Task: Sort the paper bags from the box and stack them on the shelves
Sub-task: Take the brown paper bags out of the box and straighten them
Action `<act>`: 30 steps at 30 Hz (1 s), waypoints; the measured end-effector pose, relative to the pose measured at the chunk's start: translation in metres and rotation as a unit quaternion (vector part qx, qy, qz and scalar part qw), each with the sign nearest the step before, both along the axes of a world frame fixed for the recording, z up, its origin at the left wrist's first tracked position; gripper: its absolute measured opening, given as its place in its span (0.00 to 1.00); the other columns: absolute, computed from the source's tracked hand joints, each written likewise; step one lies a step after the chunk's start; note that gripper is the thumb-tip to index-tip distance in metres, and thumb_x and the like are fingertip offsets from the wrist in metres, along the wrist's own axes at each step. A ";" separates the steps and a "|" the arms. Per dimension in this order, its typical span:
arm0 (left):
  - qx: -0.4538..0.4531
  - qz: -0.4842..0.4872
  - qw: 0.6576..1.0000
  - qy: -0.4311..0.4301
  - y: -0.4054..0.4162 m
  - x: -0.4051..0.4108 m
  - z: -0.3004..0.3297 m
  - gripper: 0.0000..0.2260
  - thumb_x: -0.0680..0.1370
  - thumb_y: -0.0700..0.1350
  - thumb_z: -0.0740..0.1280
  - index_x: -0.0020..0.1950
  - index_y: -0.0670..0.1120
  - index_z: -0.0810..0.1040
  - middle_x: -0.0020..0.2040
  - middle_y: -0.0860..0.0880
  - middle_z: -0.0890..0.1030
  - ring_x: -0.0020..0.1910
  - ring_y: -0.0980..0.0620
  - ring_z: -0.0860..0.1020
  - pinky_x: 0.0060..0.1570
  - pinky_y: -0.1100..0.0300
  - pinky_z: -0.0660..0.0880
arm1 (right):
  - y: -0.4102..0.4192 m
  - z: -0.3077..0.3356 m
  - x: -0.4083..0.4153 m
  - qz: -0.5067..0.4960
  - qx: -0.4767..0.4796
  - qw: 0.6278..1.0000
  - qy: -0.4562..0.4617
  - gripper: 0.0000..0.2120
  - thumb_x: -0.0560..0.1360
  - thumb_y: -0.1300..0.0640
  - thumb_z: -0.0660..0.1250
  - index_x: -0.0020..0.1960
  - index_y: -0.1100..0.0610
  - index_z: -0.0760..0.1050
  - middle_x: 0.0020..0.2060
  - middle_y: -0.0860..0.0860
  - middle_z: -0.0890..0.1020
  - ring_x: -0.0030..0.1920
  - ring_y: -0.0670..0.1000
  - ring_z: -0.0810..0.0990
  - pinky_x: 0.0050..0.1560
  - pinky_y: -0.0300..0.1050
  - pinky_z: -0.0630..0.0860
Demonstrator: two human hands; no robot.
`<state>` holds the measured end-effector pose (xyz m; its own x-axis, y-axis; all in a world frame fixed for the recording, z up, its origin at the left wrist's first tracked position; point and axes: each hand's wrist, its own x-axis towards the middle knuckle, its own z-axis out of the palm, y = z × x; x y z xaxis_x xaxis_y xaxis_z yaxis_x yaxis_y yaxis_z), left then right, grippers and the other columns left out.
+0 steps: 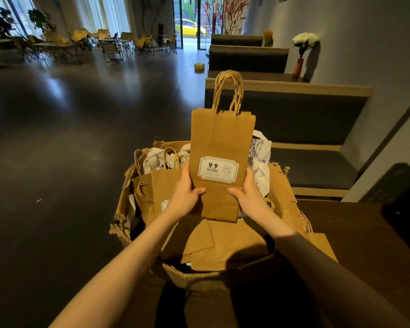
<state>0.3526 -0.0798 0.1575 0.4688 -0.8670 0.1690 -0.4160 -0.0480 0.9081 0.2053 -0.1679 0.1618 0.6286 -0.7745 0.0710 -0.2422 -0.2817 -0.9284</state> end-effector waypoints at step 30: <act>-0.017 -0.092 0.988 0.125 -0.056 -0.255 0.053 0.26 0.76 0.36 0.66 0.70 0.45 0.59 0.64 0.45 0.73 0.62 0.49 0.73 0.63 0.54 0.70 | -0.062 0.058 -0.271 -0.032 0.166 0.970 -0.176 0.15 0.79 0.62 0.60 0.66 0.57 0.70 0.57 0.51 0.80 0.56 0.48 0.80 0.50 0.41 0.80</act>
